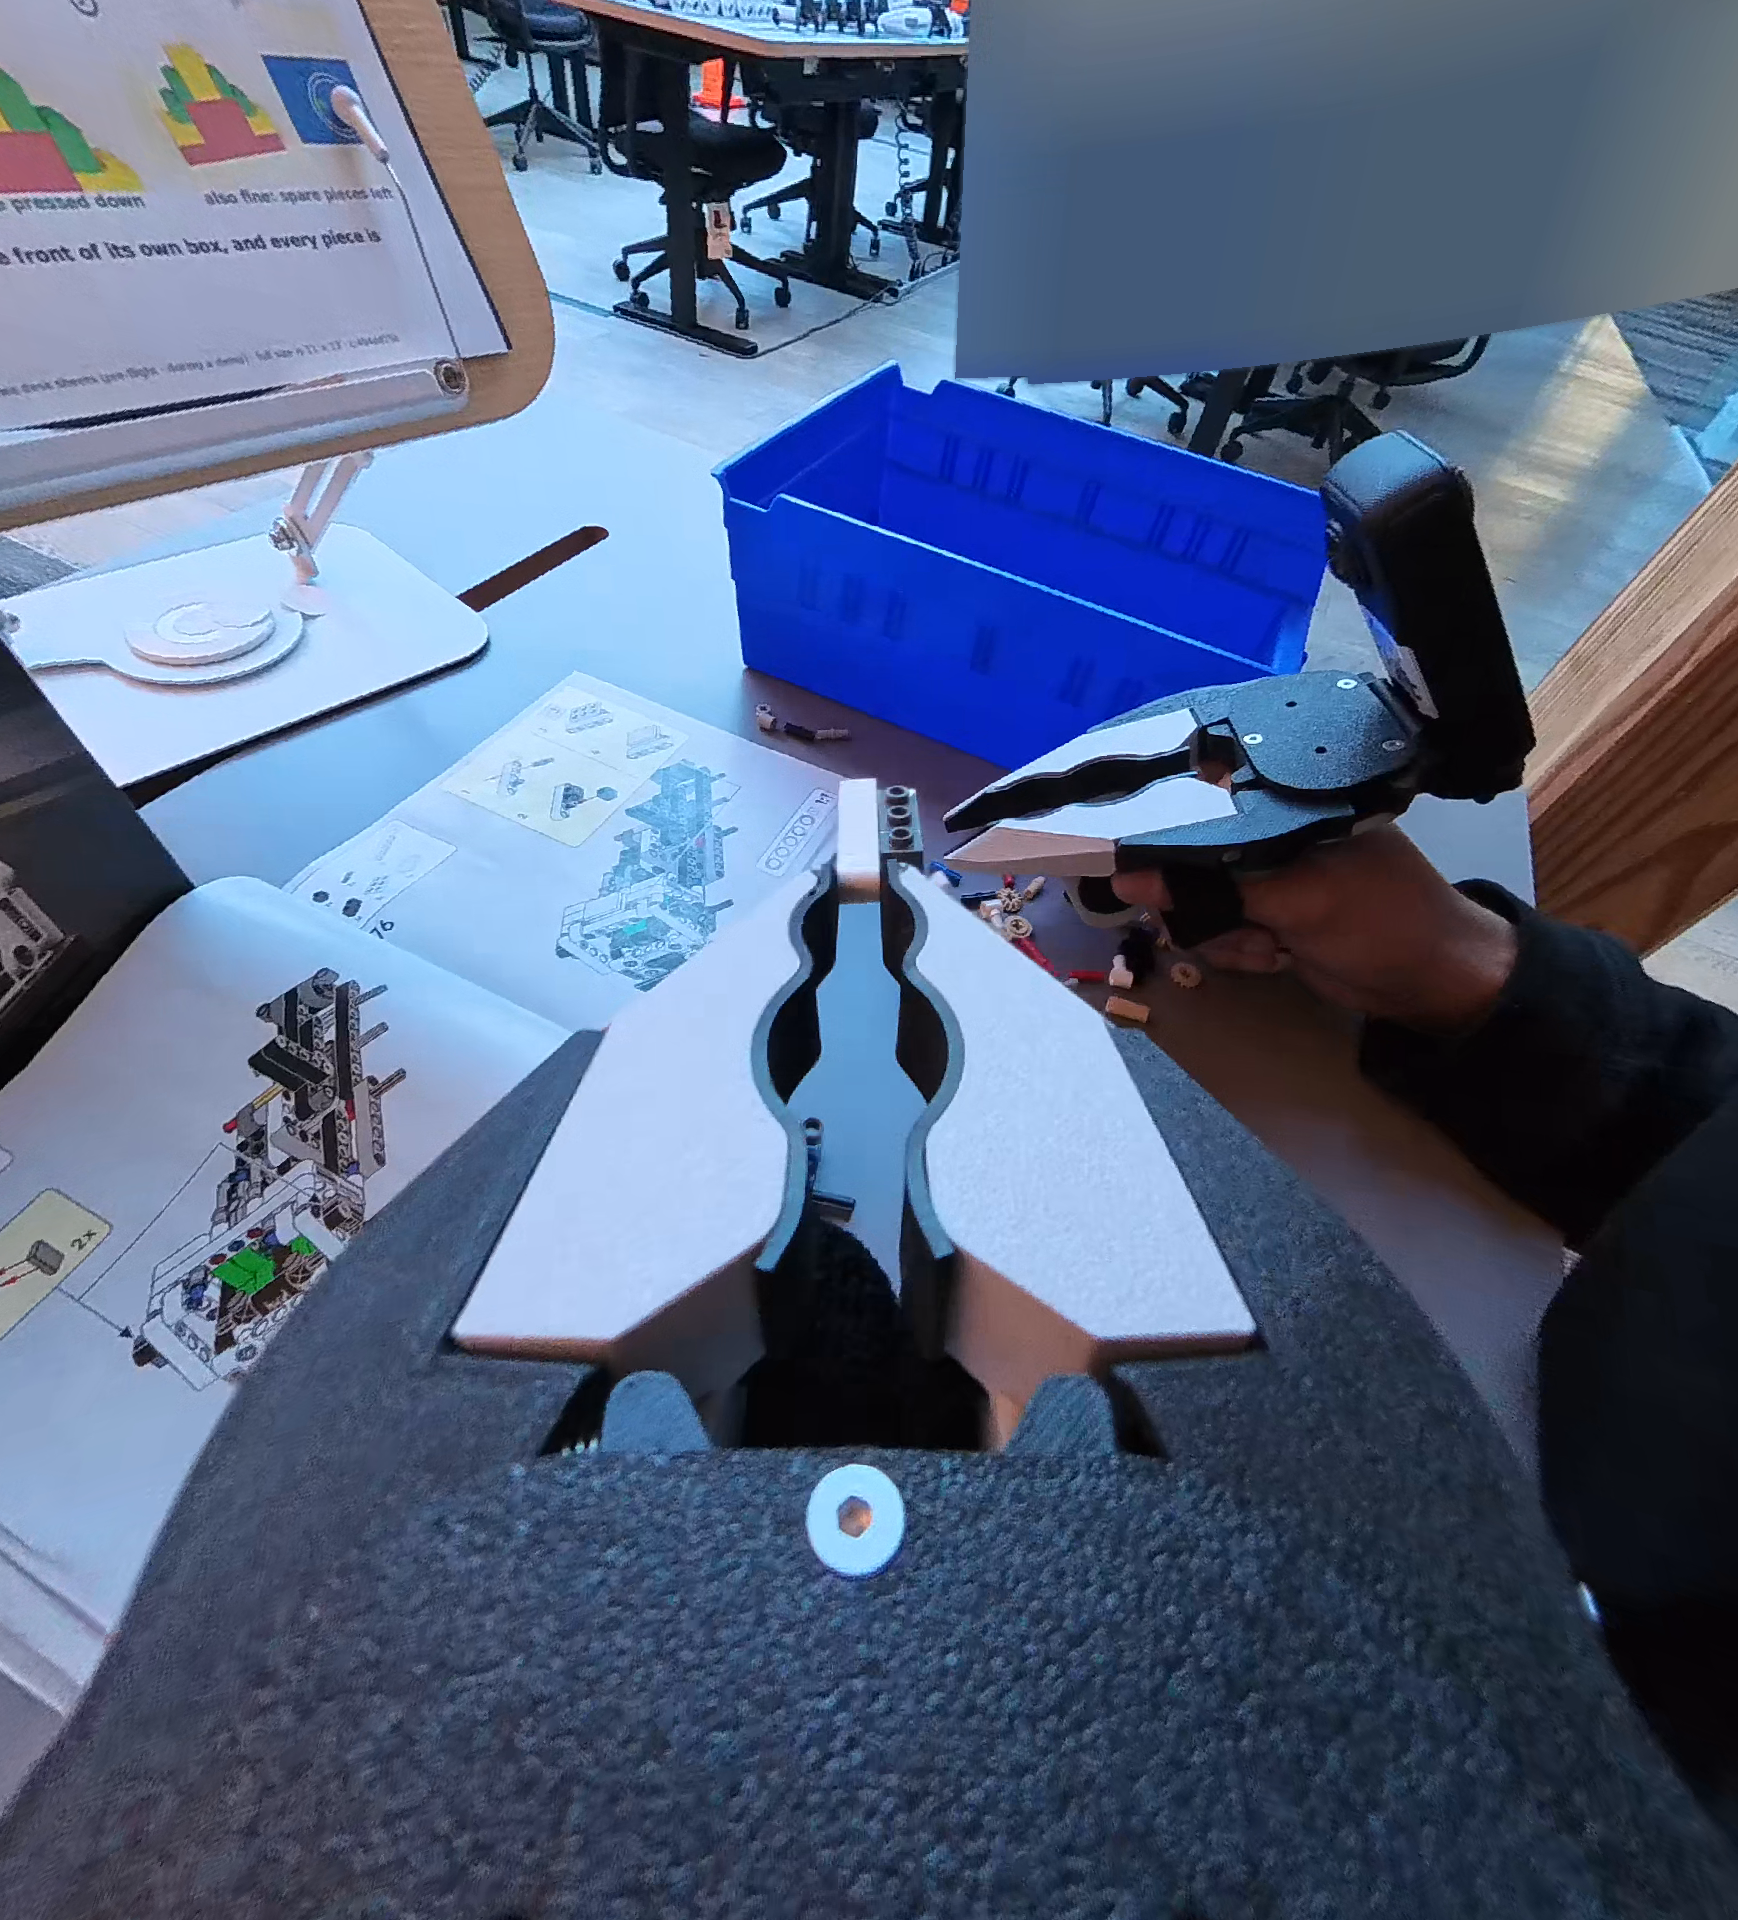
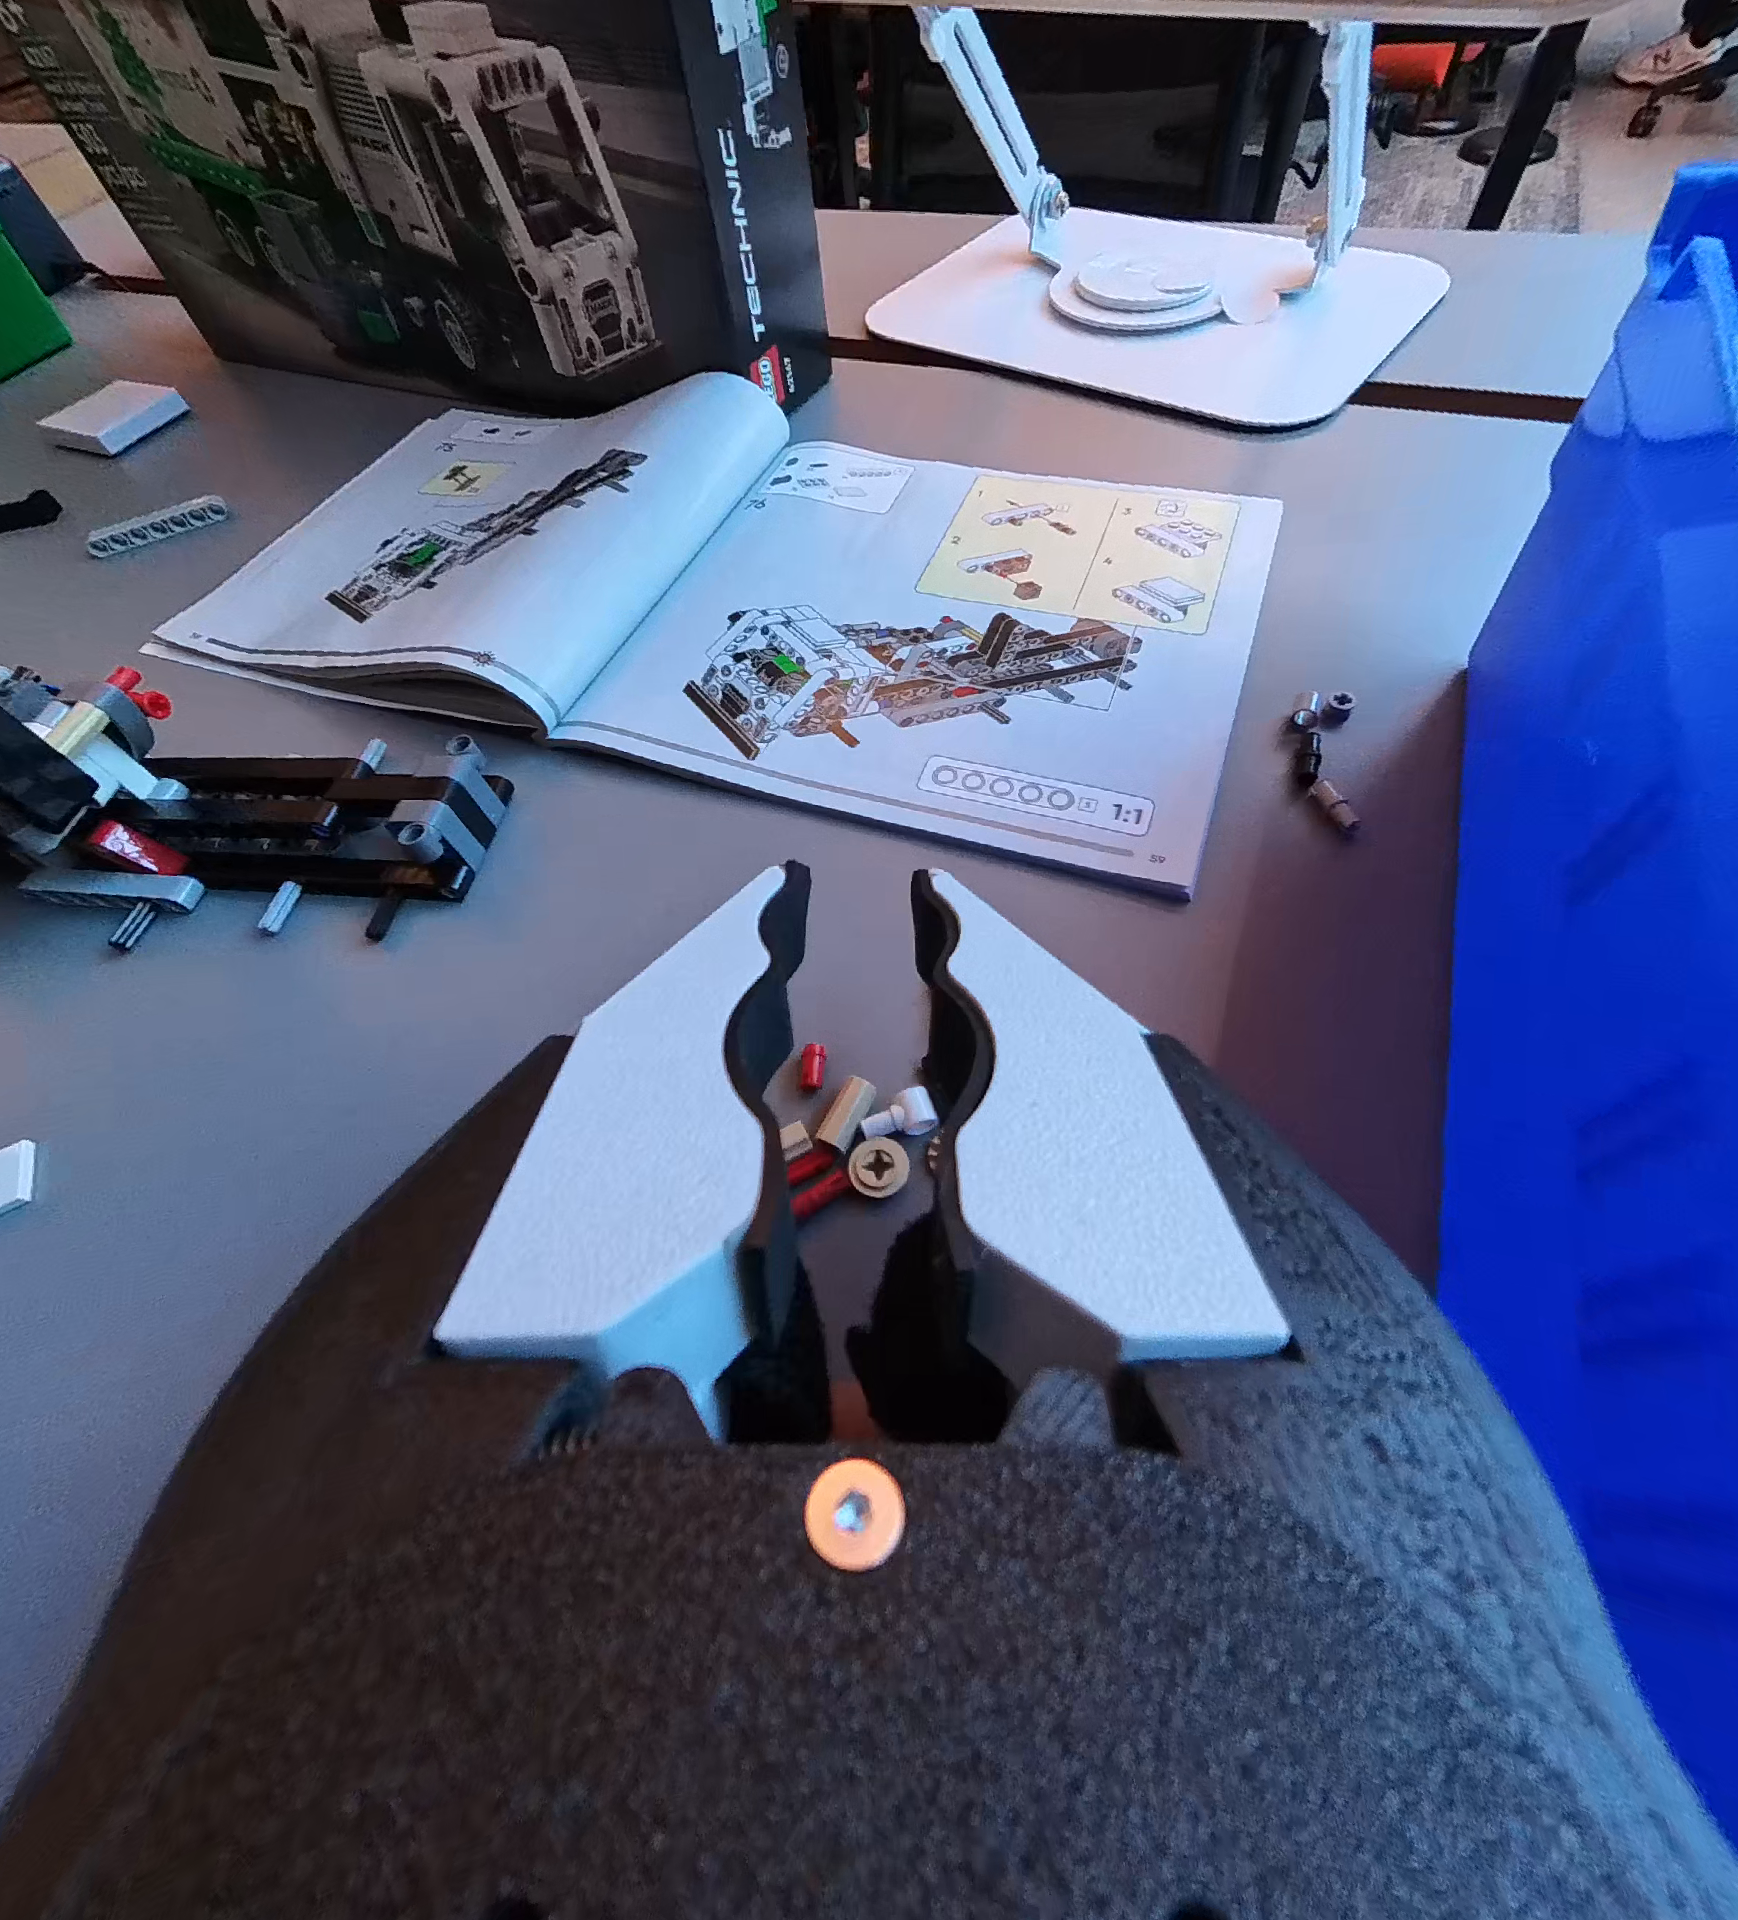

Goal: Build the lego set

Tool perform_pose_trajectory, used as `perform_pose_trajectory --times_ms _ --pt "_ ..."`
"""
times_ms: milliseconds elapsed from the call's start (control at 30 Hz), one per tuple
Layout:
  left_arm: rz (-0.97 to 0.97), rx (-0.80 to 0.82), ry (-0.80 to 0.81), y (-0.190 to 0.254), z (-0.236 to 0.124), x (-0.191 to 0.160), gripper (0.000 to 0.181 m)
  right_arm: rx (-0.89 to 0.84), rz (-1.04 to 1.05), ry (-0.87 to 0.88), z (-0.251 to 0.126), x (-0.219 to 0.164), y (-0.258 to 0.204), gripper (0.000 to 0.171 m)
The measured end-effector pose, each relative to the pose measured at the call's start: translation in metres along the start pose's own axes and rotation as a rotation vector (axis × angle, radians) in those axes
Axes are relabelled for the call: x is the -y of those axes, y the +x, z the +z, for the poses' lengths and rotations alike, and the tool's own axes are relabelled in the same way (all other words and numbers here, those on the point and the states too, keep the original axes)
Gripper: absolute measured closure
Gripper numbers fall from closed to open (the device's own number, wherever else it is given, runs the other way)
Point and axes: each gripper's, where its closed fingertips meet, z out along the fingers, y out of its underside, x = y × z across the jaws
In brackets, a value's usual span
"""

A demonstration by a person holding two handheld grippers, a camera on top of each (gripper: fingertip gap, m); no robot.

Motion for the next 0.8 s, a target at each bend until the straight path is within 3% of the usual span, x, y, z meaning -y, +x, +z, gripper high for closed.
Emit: perform_pose_trajectory --times_ms 133,233,400,600,800 --pt "-0.038 0.067 -0.006 -0.009 -0.006 -0.003 0.174 0.096 -0.009 0.084 -0.003 0.015 -0.021 0.145" --pt "-0.073 0.074 -0.001 -0.007 -0.011 -0.007 0.175 0.284 -0.017 0.170 -0.017 0.042 -0.070 0.141" --pt "-0.078 0.067 0.017 0.005 -0.018 -0.012 0.174 0.443 -0.013 0.245 -0.030 0.070 -0.140 0.140" --pt "-0.027 0.091 0.024 0.022 -0.025 -0.017 0.174 0.348 0.001 0.300 -0.033 0.087 -0.147 0.140" --pt "-0.028 0.100 0.057 0.036 -0.035 -0.013 0.174 0.394 0.013 0.302 -0.039 0.084 -0.162 0.148"
